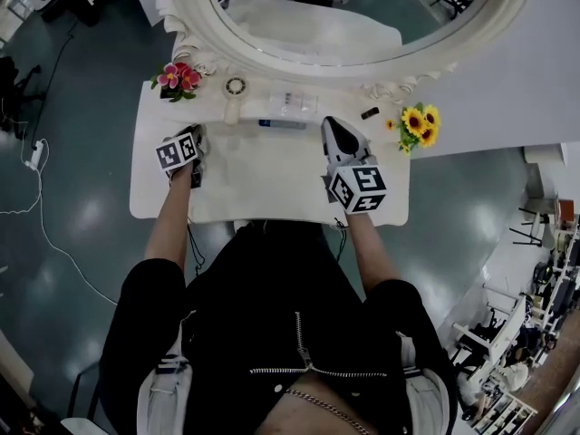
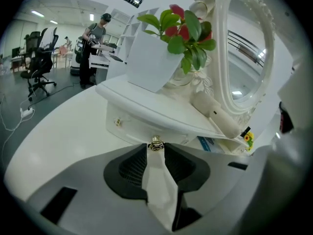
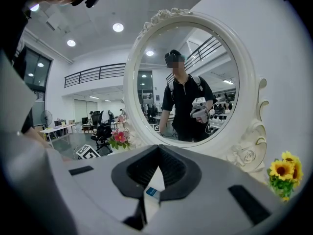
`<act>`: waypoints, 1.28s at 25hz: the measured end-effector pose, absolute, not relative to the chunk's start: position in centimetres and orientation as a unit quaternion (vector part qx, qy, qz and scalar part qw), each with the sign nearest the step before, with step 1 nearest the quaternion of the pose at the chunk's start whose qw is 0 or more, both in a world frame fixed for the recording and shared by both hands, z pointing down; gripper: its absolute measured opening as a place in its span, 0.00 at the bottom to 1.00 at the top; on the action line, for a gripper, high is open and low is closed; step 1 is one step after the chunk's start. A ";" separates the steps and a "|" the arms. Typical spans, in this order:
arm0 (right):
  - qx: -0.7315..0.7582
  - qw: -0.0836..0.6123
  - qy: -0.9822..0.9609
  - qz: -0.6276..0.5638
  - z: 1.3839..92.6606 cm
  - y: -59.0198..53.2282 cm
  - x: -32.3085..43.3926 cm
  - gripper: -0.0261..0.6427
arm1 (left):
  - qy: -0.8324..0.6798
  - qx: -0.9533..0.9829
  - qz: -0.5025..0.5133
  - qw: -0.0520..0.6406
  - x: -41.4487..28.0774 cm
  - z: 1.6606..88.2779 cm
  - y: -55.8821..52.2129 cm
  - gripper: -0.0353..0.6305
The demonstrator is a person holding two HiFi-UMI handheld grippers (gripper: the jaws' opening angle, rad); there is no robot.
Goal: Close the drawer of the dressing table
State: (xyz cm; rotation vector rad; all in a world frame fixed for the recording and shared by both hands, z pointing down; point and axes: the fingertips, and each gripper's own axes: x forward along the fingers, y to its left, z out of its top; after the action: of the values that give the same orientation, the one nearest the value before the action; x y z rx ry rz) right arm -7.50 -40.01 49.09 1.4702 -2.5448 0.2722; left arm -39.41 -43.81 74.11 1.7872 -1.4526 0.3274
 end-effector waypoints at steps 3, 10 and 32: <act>0.488 0.096 -0.862 0.103 49.7 -40.0 -8.2 0.05 | -0.584 0.717 0.189 0.331 -39.8 73.0 -42.7 0.22; 0.481 0.096 -0.865 0.109 50.7 -40.2 -10.6 0.05 | -0.559 0.774 0.205 0.216 -37.6 66.0 -40.1 0.11; 0.507 0.048 -0.858 0.064 48.3 -38.2 -8.5 0.04 | -0.556 0.823 0.096 0.072 -33.4 49.5 -37.3 0.09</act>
State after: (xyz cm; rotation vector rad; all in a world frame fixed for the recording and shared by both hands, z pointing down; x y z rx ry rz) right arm -8.52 -38.24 48.29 1.5453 -2.6179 0.1947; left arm -33.38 -37.35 49.50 2.4734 -1.6697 0.2875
